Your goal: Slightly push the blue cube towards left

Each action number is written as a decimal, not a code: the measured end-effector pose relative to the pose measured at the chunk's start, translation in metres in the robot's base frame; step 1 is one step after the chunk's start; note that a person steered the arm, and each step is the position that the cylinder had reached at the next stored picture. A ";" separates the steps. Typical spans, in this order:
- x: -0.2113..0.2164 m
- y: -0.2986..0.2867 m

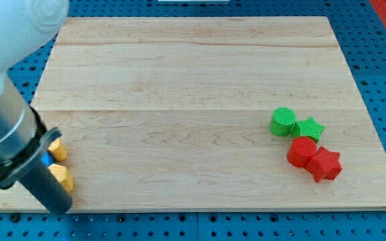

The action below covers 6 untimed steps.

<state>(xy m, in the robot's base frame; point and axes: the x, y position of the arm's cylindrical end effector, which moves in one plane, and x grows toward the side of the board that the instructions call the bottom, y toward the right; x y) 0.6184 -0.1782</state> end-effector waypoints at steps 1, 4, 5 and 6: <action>-0.029 0.030; -0.137 0.033; -0.083 -0.004; -0.060 -0.023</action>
